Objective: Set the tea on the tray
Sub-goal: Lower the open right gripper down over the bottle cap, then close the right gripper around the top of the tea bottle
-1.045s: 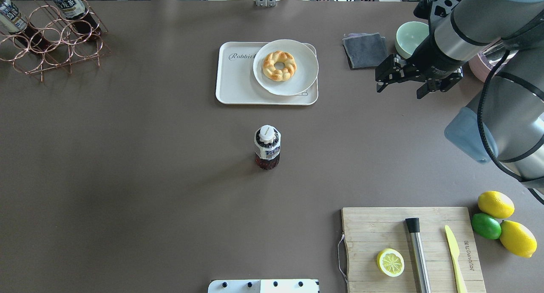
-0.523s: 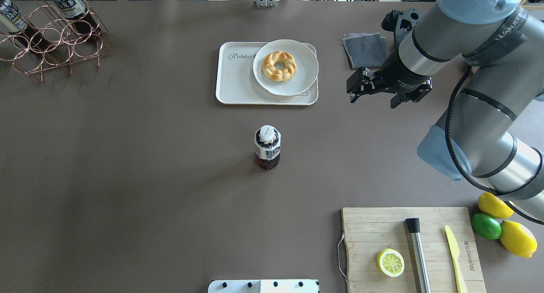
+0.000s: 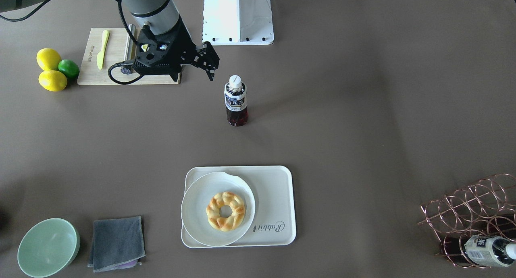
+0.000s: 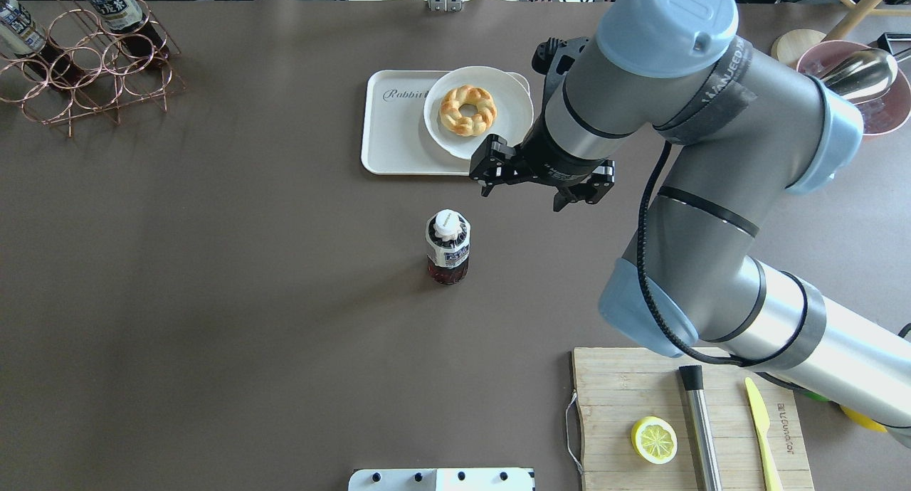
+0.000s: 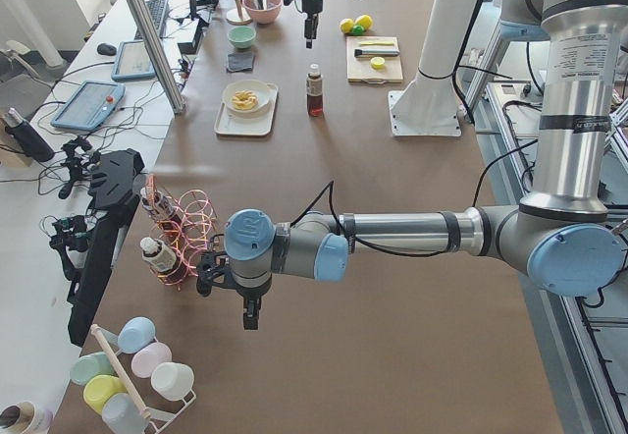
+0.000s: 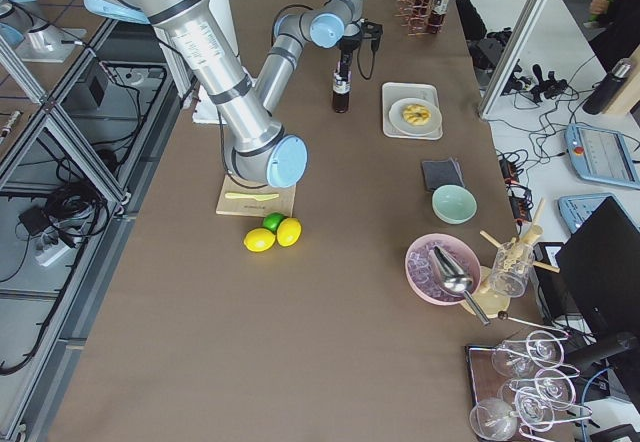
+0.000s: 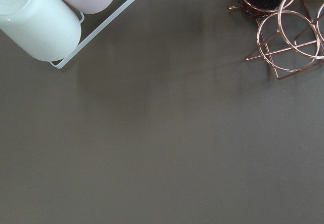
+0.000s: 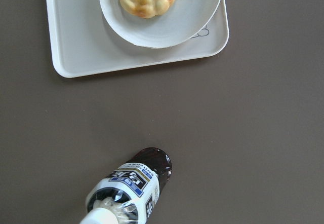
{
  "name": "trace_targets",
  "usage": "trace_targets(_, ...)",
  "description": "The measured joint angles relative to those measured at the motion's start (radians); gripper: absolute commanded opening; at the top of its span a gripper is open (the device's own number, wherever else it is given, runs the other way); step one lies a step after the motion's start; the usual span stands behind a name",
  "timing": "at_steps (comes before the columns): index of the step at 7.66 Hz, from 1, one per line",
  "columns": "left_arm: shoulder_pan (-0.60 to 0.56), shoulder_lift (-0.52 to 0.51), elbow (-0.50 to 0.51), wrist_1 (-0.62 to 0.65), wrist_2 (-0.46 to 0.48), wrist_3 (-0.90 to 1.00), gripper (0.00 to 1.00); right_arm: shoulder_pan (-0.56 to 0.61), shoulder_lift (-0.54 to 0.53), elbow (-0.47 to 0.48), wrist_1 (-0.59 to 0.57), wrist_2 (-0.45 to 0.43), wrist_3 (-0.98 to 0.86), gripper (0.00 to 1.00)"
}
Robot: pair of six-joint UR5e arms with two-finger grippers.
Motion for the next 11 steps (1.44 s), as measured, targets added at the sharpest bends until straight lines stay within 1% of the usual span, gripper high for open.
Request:
trace_targets(1,0.001,0.002,-0.012,0.011,0.020,0.001,0.98,-0.032,0.070,-0.017,-0.071,-0.042,0.008,1.00)
trace_targets(2,0.001,0.005,-0.016,0.015,0.028,0.002,0.98,-0.076,0.138,-0.028,-0.146,-0.110,0.011,1.00)
trace_targets(3,0.001,0.006,-0.018,0.017,0.032,0.001,0.98,-0.115,0.182,-0.039,-0.195,-0.168,0.014,1.00)
trace_targets(4,0.002,0.006,-0.019,0.017,0.033,0.002,0.98,-0.137,0.200,-0.054,-0.214,-0.197,0.013,1.00)
trace_targets(7,0.005,0.000,-0.017,0.018,0.041,0.001,0.98,-0.128,0.216,-0.116,-0.216,-0.214,-0.036,1.00)
trace_targets(10,0.005,-0.009,-0.016,0.019,0.088,0.001,0.98,-0.117,0.217,-0.202,-0.098,-0.203,-0.048,0.99)
trace_targets(11,0.006,-0.014,-0.014,0.019,0.092,0.001,0.98,-0.117,0.216,-0.210,-0.082,-0.196,-0.046,0.93)
